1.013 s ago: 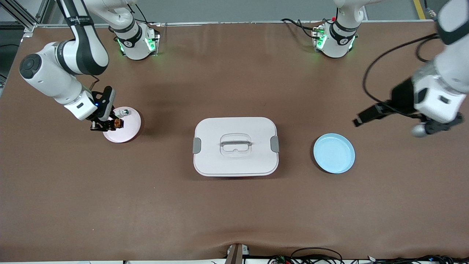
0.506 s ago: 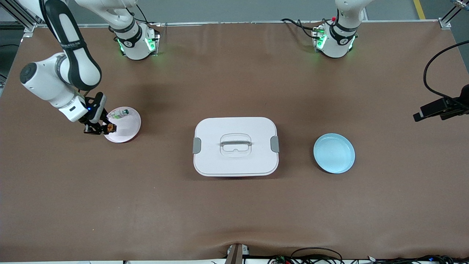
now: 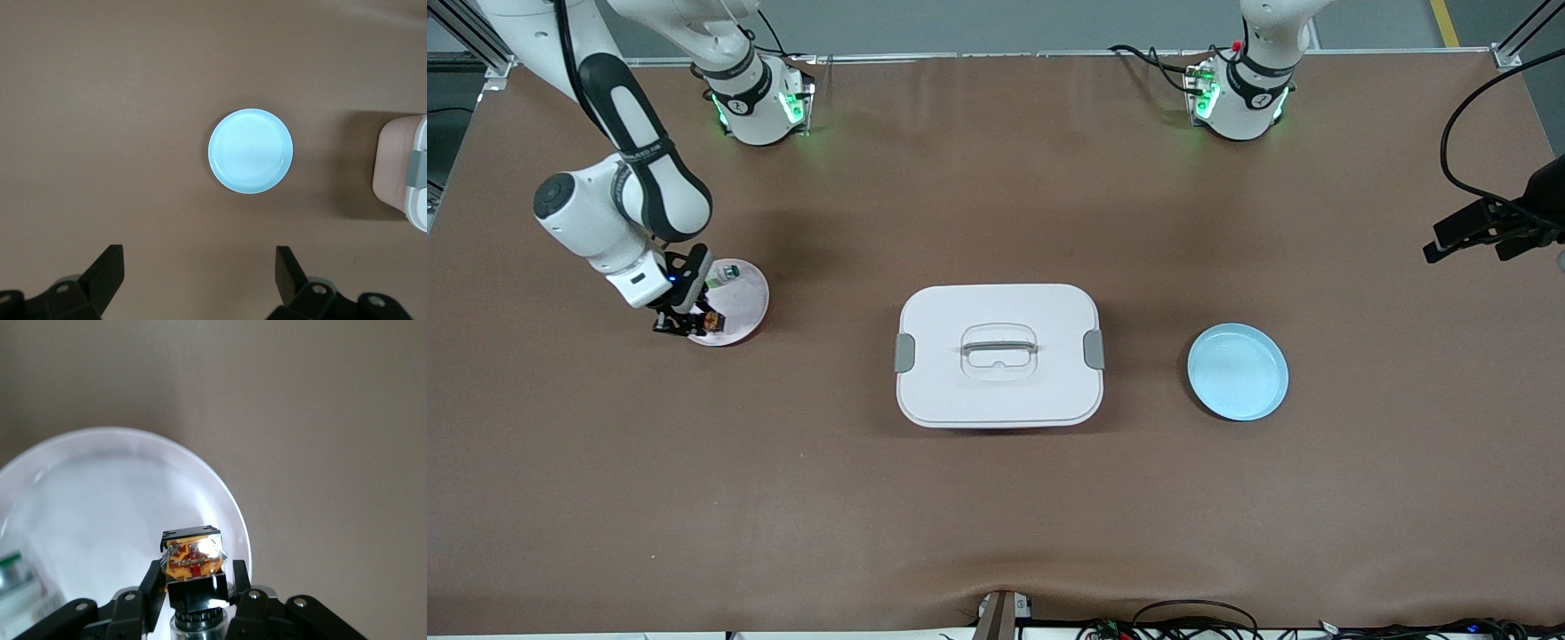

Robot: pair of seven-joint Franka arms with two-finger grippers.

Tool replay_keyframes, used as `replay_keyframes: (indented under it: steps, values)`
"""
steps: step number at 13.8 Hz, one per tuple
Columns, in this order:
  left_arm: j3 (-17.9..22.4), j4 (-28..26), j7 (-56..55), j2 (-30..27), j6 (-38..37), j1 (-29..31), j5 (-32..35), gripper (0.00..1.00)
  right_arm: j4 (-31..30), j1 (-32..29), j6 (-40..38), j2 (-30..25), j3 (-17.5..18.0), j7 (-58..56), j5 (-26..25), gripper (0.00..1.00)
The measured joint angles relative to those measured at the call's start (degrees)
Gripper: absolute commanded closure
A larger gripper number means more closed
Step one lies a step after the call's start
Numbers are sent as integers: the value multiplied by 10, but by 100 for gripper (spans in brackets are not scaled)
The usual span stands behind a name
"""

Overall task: Transfer orange switch to right arm and place
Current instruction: 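Lower the switch onto the pink plate with the right gripper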

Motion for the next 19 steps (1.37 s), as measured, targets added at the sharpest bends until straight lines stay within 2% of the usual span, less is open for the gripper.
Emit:
replay_keyframes:
  steps: [3, 6, 10, 13, 15, 19]
  values:
    - [0, -3, 1, -1, 7, 0, 0, 0, -6, 44, 17, 4, 1, 0, 55, 100]
    - [13, -6, 5, -1, 12, -21, 3, 0, -24, 67, 39, 4, 1, 0, 73, 100]
    - [167, -8, 5, -1, 14, -187, 14, 0, -38, 67, 42, 4, -2, -9, 73, 100]
    - [245, -10, 5, -1, 14, -271, 20, 0, -45, 65, 45, 2, -4, -18, 73, 100]
    - [265, -10, 5, -1, 14, -292, 20, 0, -48, 58, 46, 0, -5, -35, 73, 100]
    - [267, -10, 5, -1, 14, -295, 25, 0, -51, 34, 45, -2, -6, -58, 74, 100]
